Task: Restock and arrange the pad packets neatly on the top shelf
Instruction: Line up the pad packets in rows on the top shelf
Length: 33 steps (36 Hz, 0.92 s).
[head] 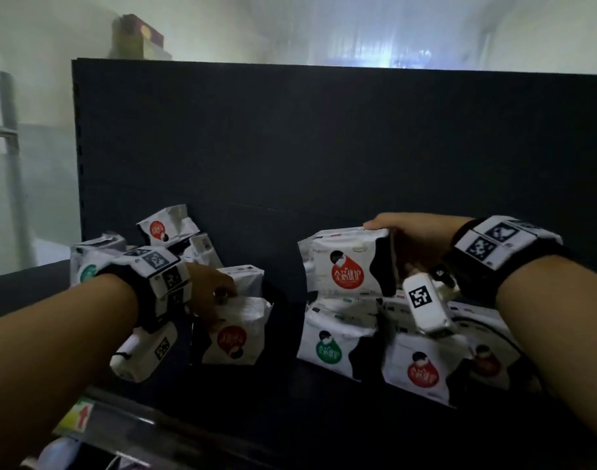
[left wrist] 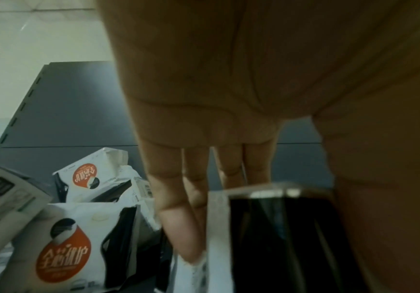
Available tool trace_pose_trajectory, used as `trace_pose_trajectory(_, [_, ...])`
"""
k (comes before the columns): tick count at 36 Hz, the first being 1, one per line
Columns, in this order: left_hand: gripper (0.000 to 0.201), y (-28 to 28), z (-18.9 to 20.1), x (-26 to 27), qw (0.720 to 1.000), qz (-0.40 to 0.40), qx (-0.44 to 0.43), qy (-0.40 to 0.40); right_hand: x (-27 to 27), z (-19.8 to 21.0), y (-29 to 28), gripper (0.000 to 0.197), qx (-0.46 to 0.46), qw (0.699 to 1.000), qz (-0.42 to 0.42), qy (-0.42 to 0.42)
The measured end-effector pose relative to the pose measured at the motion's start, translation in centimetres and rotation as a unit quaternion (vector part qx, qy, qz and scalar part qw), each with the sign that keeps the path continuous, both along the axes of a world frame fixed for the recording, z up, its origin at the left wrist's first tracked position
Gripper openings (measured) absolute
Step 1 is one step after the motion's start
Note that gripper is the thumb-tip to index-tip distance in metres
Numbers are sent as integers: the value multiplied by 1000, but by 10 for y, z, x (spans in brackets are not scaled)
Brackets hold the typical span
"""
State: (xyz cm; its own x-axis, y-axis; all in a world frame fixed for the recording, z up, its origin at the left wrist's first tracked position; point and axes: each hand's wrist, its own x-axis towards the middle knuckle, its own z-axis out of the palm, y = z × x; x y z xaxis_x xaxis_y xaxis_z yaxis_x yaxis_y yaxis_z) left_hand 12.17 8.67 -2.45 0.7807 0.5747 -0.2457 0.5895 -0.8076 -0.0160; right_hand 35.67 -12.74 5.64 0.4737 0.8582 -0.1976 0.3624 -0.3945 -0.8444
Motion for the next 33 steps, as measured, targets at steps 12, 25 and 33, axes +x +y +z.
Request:
trace_pose_trajectory(12, [48,-59,16,22,982,-51,-164,-79,53,-6,-68,53,34,996,-64,44])
trace_pose_trajectory(25, [48,-170,30,106,928,-165,-309,-125,95,-10,-178,62,81,985,-131,78])
trace_pose_trajectory(33, [68,-229,-8,158,955,-260,-138,-44,105,-34,-243,41,149,966,-139,160])
